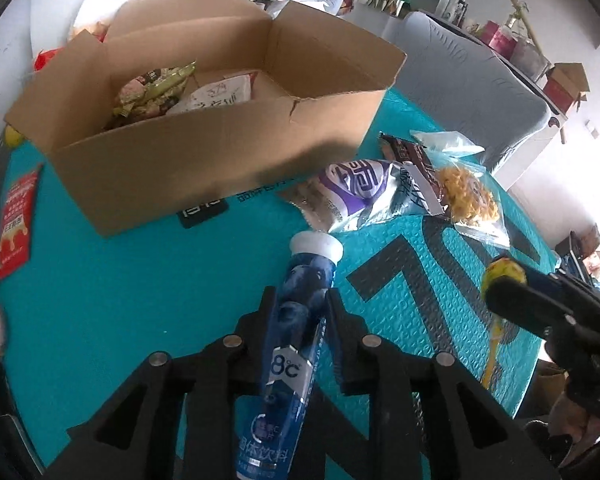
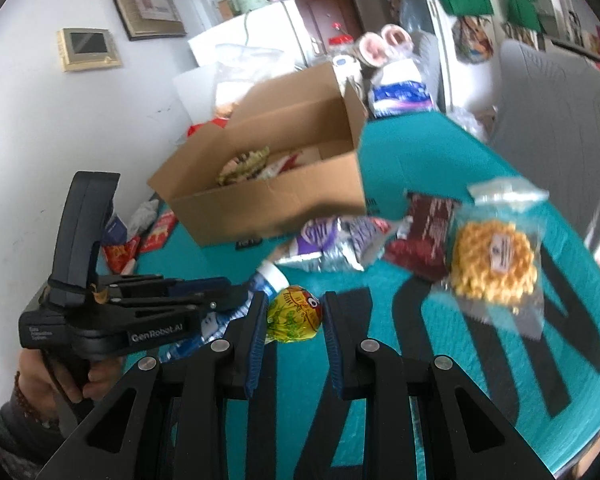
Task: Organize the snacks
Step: 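Carry the drink tube and lollipop over the cardboard box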
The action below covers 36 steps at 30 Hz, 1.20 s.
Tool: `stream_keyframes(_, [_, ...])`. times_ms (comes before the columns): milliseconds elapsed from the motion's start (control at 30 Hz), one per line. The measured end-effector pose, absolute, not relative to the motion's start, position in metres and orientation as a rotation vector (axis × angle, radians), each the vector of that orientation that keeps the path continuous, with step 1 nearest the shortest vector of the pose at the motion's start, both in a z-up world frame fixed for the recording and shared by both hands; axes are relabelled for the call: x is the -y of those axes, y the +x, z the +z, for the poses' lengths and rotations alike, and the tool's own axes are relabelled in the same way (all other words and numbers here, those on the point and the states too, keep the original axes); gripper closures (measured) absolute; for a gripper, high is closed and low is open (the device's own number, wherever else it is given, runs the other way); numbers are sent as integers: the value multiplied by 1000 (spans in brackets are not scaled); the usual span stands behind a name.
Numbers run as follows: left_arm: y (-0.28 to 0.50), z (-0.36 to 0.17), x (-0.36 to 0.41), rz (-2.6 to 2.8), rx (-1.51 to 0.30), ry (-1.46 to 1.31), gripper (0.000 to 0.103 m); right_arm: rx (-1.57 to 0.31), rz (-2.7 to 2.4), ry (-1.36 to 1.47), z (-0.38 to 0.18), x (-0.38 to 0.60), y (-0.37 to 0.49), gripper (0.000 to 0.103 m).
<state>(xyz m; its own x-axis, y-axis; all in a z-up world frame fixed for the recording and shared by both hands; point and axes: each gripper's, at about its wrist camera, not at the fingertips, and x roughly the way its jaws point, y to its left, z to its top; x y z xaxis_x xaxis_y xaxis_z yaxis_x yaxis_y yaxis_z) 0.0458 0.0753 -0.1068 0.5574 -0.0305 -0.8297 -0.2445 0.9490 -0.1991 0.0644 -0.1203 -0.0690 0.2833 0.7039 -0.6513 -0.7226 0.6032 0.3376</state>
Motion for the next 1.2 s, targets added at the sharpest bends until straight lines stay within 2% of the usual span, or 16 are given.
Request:
stream_keyframes(167, [52, -123, -68, 143, -1057, -270, 70, -899, 930, -5, -81, 124, 66, 76])
stream_keyframes(500, [43, -128, -50, 188, -986, -128, 70, -928, 877, 13, -95, 137, 71, 76])
stream_keyframes(633, [33, -130, -53, 202, -913, -168, 70, -946, 867, 30, -101, 141, 72, 76])
stream_keyframes(1033, [31, -130, -52, 218, -877, -157, 68, -977, 885, 43, -111, 144, 71, 76])
stream_keyframes(1100, [30, -131, -51, 202, -878, -155, 60, -979, 888, 39, -112, 144, 71, 76])
stream_keyframes(1133, [31, -131, -48, 180, -882, -149, 45, -980, 890, 35, -112, 144, 70, 76])
stream_keyframes(1167, [34, -133, -42, 121, -896, -133, 16, -981, 893, 32, -113, 143, 70, 76])
stream_keyframes(1200, [38, -136, -37, 84, -913, -119, 0, -983, 895, 30, -113, 143, 69, 76])
